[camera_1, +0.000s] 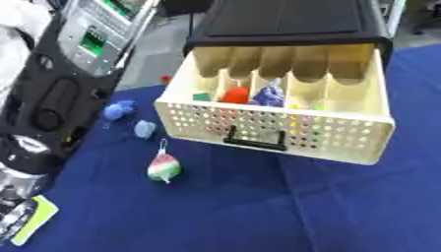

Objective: Pick up objects from table and place into drawer.

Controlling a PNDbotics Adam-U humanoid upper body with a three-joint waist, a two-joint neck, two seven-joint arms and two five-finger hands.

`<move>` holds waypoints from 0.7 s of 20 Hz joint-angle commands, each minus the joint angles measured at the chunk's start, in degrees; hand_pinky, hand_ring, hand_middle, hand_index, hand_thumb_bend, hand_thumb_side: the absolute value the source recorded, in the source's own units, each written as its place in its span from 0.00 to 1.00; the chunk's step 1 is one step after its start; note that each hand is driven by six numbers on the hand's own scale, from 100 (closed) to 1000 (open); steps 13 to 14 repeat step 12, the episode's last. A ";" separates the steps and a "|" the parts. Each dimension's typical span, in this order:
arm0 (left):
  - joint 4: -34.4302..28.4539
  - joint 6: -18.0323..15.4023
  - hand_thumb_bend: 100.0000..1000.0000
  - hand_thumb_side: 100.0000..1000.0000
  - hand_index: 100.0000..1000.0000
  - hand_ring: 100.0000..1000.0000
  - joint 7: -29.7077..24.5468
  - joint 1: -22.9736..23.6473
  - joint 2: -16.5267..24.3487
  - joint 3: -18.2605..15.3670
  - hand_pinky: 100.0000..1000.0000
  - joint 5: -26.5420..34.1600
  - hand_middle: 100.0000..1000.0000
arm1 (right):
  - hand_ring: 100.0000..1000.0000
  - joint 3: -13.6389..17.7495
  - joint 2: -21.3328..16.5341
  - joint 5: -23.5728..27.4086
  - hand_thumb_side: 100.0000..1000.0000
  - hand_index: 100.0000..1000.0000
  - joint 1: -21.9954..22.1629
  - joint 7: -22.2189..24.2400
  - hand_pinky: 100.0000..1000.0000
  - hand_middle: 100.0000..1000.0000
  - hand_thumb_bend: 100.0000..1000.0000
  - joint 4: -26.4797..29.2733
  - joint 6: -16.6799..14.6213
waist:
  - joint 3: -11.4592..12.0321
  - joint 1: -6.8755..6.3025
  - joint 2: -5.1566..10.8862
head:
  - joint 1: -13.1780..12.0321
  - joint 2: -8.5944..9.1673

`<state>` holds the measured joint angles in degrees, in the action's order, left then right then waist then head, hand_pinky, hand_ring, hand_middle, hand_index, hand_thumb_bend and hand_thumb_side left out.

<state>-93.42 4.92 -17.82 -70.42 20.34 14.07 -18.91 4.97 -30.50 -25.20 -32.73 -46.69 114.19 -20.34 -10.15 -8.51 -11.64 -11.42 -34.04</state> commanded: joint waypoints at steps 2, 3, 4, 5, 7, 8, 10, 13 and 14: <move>-6.10 2.63 0.17 0.49 0.82 0.68 7.80 0.62 4.14 -3.64 0.41 2.51 0.62 | 0.57 0.66 -1.14 -0.48 0.80 0.67 -0.35 -1.10 0.61 0.65 0.00 0.40 -0.59 | 0.71 1.33 0.75 | 0.59 -0.31; -7.59 3.12 0.18 0.48 0.82 0.68 9.65 1.28 5.08 -4.25 0.40 2.83 0.62 | 0.57 0.72 -1.25 -0.56 0.80 0.67 -0.24 -1.22 0.61 0.65 0.00 0.40 -0.61 | 0.93 1.52 0.73 | 0.78 -0.37; -8.94 3.58 0.21 0.47 0.80 0.66 11.32 1.94 5.88 -4.85 0.38 3.15 0.60 | 0.57 0.79 -1.34 -0.65 0.80 0.67 -0.14 -1.34 0.61 0.65 0.00 0.40 -0.63 | 1.17 1.70 0.72 | 0.97 -0.45; -10.43 4.09 0.22 0.46 0.79 0.65 13.56 2.82 6.81 -5.84 0.37 3.61 0.59 | 0.57 0.90 -1.46 -0.77 0.80 0.67 -0.02 -1.49 0.61 0.65 0.00 0.40 -0.64 | 1.53 1.92 0.70 | 1.25 -0.56; -13.88 5.01 0.22 0.48 0.80 0.65 18.78 5.11 8.82 -7.72 0.37 5.22 0.59 | 0.57 1.12 -1.71 -1.05 0.80 0.67 0.19 -1.86 0.61 0.65 0.00 0.40 -0.68 | 2.27 2.32 0.64 | 1.81 -0.68; -15.53 5.31 0.20 0.49 0.81 0.65 21.20 6.24 9.61 -8.41 0.38 6.25 0.61 | 0.57 1.20 -1.80 -1.19 0.80 0.67 0.27 -2.04 0.61 0.65 0.00 0.40 -0.70 | 2.58 2.50 0.60 | 2.04 -0.73; -19.03 5.36 0.21 0.53 0.83 0.66 26.15 8.82 10.89 -9.77 0.40 8.68 0.63 | 0.58 1.31 -1.95 -1.43 0.80 0.68 0.37 -2.35 0.61 0.65 0.00 0.40 -0.72 | 3.23 2.91 0.51 | 2.41 -0.85; -20.66 3.54 0.24 0.58 0.85 0.67 30.94 11.48 11.93 -11.05 0.41 10.85 0.65 | 0.58 1.42 -2.09 -1.65 0.80 0.68 0.38 -2.59 0.61 0.65 0.00 0.40 -0.76 | 3.89 3.42 0.39 | 2.72 -1.06; -20.66 3.54 0.24 0.58 0.85 0.67 30.94 11.48 11.93 -11.05 0.41 10.85 0.65 | 0.58 1.42 -2.09 -1.65 0.80 0.68 0.38 -2.59 0.61 0.65 0.00 0.40 -0.76 | 3.89 3.42 0.39 | 2.72 -1.06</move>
